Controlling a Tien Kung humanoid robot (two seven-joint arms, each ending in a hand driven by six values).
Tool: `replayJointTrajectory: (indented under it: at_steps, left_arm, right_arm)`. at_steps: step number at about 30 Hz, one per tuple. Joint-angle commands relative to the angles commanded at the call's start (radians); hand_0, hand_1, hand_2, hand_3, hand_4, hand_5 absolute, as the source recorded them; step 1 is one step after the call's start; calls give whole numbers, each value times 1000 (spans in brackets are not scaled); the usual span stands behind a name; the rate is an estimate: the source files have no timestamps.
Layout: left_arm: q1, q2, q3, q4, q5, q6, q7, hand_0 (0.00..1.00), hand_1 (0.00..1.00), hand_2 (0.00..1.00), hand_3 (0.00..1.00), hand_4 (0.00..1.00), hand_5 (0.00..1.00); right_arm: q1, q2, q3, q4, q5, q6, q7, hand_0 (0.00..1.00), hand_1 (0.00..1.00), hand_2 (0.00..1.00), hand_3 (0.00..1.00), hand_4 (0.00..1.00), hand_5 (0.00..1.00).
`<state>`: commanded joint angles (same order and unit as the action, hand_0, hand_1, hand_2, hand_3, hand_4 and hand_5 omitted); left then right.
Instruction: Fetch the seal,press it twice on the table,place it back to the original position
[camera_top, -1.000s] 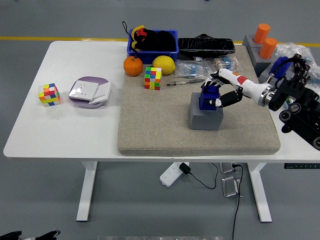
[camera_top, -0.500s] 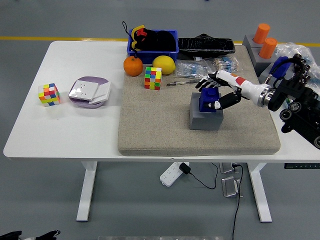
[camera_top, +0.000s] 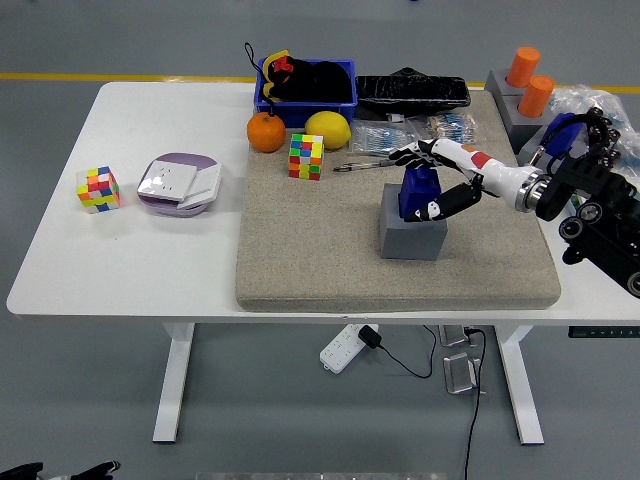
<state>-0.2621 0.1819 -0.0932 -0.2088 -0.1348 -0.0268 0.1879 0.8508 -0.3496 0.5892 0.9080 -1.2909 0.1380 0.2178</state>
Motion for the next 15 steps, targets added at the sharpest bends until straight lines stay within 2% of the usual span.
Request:
replayJointTrajectory:
  at_steps: [5, 6, 11, 12, 15]
  left_arm:
    - [1, 1, -4, 0, 4, 0, 2, 814, 787, 764, 800, 689, 409]
    - [2, 1, -4, 0, 4, 0, 2, 815, 786, 764, 800, 690, 409]
    - [2, 1, -2, 1, 0, 0, 1, 815, 786, 764, 800, 690, 409]
    - [2, 1, 0, 0, -3, 0, 0, 814, 786, 765, 800, 690, 409]
    - [2, 2, 3, 0, -8, 0, -2, 814, 786, 765, 800, 690, 409]
  right_arm:
    - [-1, -6, 25, -3, -5, 8, -7, 859, 817, 808, 843, 998, 110]
    - [-1, -7, 30, -3, -5, 8, -7, 905, 878, 854, 872, 998, 167]
    - [-2, -13, 69, -3, -13, 16, -15, 905, 878, 854, 872, 998, 167]
    - [-4, -15, 81, -3, -17, 23, -21, 934, 903, 893, 912, 998, 261]
    - [-10, -24, 107, -1, -23, 44, -40, 934, 903, 893, 912, 998, 261]
